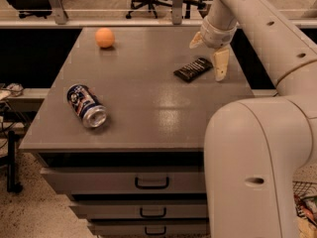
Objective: Pick rxbar chocolate
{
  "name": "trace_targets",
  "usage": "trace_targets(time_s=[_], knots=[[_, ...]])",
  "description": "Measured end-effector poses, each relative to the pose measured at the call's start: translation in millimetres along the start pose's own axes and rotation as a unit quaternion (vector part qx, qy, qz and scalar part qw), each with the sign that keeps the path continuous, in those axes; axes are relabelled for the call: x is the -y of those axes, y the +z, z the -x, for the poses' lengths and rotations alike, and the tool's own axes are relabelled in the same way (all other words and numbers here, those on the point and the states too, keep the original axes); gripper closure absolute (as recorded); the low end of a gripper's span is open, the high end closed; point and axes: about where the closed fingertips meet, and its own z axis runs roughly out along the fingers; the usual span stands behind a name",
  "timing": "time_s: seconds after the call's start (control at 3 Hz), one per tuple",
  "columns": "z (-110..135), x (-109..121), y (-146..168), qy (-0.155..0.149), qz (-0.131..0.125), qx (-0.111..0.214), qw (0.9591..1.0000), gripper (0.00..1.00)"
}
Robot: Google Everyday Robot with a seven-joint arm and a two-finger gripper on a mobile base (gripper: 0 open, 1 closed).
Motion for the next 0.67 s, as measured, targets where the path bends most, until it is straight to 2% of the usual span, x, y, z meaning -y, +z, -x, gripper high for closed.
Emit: trace_targets(time_s=[0.33, 0.67], knots=[[4.9, -4.1, 1.8, -0.002, 0.011, 0.005, 0.9999, 0.43], [5.0, -3.3, -1.5, -0.002, 0.011, 0.005, 0.9999, 0.65]])
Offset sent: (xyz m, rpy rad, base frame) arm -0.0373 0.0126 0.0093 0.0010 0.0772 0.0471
